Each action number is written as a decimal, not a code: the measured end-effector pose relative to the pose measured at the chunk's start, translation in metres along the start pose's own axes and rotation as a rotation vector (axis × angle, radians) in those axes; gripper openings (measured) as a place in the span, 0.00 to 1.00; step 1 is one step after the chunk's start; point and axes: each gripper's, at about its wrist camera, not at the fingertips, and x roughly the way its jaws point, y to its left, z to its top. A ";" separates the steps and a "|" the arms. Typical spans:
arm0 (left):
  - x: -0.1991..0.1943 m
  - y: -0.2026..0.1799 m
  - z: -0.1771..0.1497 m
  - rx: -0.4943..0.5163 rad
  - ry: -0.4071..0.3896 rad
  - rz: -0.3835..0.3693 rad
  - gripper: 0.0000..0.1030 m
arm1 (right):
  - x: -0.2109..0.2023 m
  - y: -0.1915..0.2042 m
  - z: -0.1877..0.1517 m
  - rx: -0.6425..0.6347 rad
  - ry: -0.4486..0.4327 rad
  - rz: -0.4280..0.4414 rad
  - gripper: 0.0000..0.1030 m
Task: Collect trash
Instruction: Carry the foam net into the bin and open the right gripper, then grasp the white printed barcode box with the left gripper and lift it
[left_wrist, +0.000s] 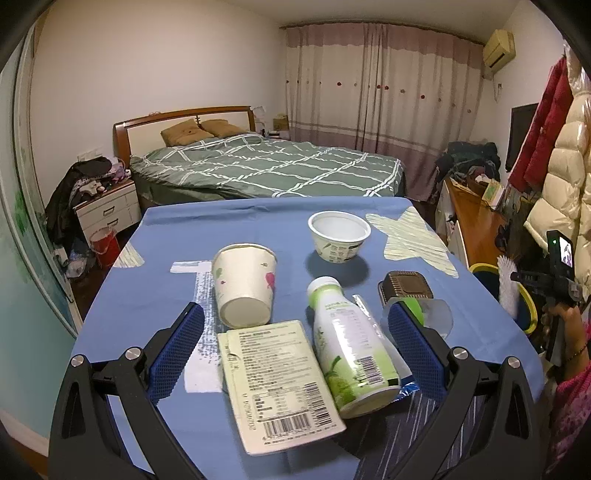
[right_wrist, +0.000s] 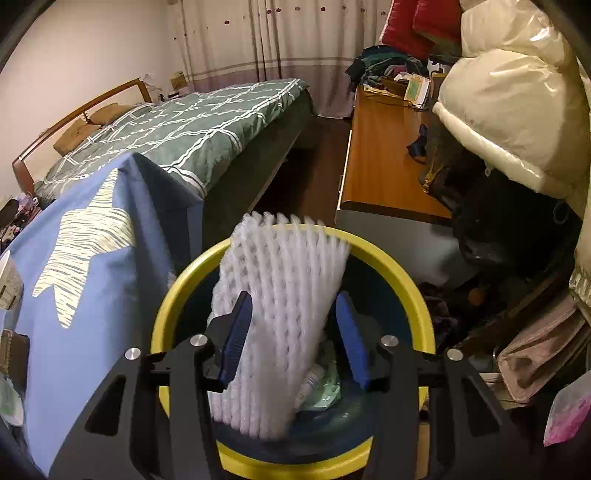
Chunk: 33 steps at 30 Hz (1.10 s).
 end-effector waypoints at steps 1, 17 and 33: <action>0.001 -0.002 0.000 0.003 0.002 -0.001 0.95 | 0.000 -0.004 0.000 0.006 -0.002 0.002 0.44; -0.006 -0.005 -0.009 0.038 0.028 0.016 0.95 | -0.024 -0.008 -0.007 0.022 -0.037 0.058 0.49; 0.010 -0.003 -0.061 0.062 0.195 0.023 0.95 | -0.036 0.003 -0.009 0.003 -0.046 0.095 0.49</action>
